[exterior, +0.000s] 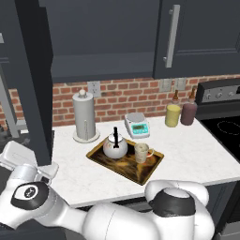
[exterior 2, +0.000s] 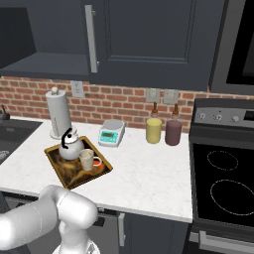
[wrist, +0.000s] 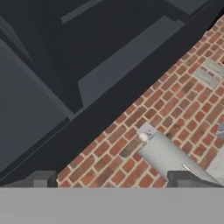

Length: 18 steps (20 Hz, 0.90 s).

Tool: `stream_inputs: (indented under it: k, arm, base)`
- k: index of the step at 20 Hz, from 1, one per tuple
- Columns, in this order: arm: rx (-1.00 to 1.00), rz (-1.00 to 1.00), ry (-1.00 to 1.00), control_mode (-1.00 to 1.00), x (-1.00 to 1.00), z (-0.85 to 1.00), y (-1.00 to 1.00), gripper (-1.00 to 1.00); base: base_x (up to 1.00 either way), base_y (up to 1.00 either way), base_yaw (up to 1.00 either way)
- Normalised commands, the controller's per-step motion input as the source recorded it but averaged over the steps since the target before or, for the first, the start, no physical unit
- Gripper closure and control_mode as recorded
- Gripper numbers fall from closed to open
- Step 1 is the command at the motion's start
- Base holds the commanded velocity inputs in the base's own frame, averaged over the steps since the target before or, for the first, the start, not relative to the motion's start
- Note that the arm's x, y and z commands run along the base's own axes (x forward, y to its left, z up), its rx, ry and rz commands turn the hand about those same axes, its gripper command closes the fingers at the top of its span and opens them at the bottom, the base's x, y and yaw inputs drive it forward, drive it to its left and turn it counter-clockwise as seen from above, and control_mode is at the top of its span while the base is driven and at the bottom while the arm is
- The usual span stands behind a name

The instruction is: Pick the kettle from the counter and place it on the tray. Then pick the mug from the cabinet and place it on the tray. Then close the cabinet doors.

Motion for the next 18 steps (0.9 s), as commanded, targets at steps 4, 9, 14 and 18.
stream_inputs:
  k: [4,9,14,18]
  arm:
    - [0.0,-0.03,0.0,-1.0,0.0,0.08,0.08,-1.0]
    - [0.0,-0.05,-0.04,-1.0,0.0,0.05,0.02,-1.0]
    - [0.0,-0.04,-0.09,-1.0,-0.07,0.02,0.12,-1.0]
    - [0.0,-0.1,-0.19,-1.0,0.0,0.31,0.12,-1.0]
  base:
    - [0.0,0.0,0.0]
    - [0.0,0.0,0.0]
    - [0.0,0.0,0.0]
    - [0.0,0.0,0.0]
